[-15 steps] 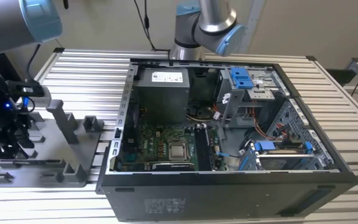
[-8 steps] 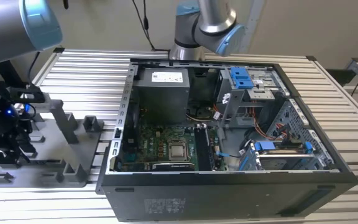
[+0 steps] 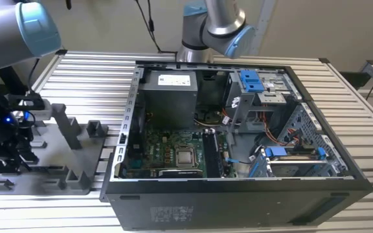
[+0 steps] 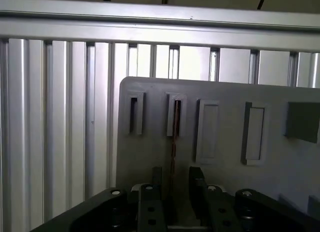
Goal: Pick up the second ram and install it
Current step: 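Pick up the second ram and move it above second insertion slot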
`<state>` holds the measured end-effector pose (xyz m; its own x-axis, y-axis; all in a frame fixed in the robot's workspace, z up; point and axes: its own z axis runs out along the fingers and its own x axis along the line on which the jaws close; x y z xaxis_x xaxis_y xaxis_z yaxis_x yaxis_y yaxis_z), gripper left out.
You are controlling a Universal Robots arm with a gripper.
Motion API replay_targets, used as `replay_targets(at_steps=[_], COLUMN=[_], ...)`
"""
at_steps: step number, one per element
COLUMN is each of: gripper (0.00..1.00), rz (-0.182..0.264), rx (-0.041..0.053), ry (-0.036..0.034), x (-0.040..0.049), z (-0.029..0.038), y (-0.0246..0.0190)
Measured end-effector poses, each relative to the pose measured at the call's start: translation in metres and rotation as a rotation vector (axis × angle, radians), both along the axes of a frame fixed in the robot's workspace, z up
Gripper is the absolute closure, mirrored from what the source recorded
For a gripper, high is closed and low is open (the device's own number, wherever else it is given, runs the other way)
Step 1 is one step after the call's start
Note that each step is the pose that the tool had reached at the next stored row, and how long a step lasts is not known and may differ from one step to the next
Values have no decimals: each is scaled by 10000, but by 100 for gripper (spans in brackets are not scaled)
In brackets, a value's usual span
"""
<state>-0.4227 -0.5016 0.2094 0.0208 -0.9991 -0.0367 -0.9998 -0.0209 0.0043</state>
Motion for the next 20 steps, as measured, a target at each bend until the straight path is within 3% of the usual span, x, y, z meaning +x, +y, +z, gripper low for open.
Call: replay_targets(at_steps=[1,2,5,6,11,15,20], gripper=[64,64,64,64,64,64,64], rz=[0,0,3,4,4,4,4], rx=[0,0,0,-1,-10,-20,-19], ry=[-14,-73,-426,-512,-513,-268,-267], x=[-7,-17,-48,-53,-54,-50,-48], z=[-1,-3,-20,-25,-36,-52,-80], y=[1,2,4,4,4,5,5])
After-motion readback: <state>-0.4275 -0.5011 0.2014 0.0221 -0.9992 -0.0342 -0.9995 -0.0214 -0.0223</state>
